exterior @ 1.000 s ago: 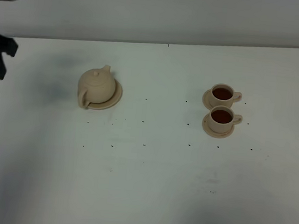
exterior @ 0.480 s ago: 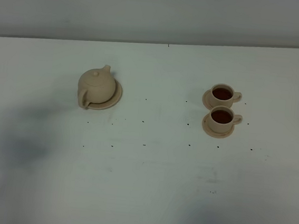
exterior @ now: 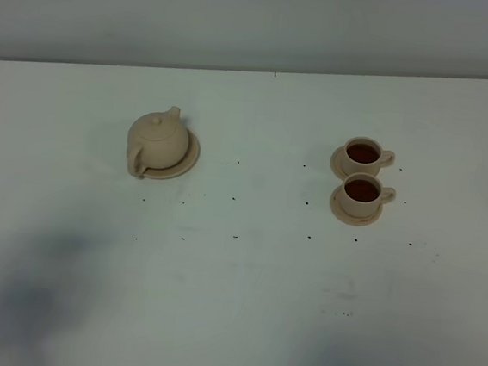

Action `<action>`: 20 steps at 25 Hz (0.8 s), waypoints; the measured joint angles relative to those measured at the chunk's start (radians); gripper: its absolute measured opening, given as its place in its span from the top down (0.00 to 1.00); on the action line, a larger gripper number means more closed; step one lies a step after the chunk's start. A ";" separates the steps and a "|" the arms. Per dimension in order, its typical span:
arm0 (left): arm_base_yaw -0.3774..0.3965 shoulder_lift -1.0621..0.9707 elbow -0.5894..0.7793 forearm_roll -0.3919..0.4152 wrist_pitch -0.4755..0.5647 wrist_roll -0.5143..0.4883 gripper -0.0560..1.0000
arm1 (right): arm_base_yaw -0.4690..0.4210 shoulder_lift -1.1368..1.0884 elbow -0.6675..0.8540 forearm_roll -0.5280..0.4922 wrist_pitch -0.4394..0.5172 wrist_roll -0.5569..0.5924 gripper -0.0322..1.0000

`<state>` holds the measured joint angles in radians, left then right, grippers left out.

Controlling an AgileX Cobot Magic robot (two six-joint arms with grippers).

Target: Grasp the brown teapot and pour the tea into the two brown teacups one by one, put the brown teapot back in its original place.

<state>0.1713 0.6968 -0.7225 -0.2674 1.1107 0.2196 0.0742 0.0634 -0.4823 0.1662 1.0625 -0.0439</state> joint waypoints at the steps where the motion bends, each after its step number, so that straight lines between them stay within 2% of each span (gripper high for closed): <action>1: 0.000 -0.027 0.024 -0.007 0.014 0.000 0.59 | 0.000 0.000 0.000 0.000 0.000 0.000 0.63; 5: 0.000 -0.154 0.115 -0.022 0.086 0.000 0.59 | 0.000 0.000 0.000 0.000 0.000 0.000 0.63; 8: 0.000 -0.260 0.157 -0.022 0.087 -0.006 0.59 | 0.000 0.000 0.000 0.000 0.000 0.000 0.63; 14: 0.000 -0.469 0.159 -0.023 0.088 -0.030 0.59 | 0.000 0.000 0.000 0.000 0.000 -0.001 0.63; 20: 0.000 -0.566 0.159 -0.027 0.088 -0.068 0.59 | 0.000 0.000 0.000 0.000 0.000 -0.001 0.63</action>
<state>0.1713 0.1305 -0.5639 -0.2946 1.1983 0.1512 0.0742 0.0634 -0.4823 0.1662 1.0625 -0.0445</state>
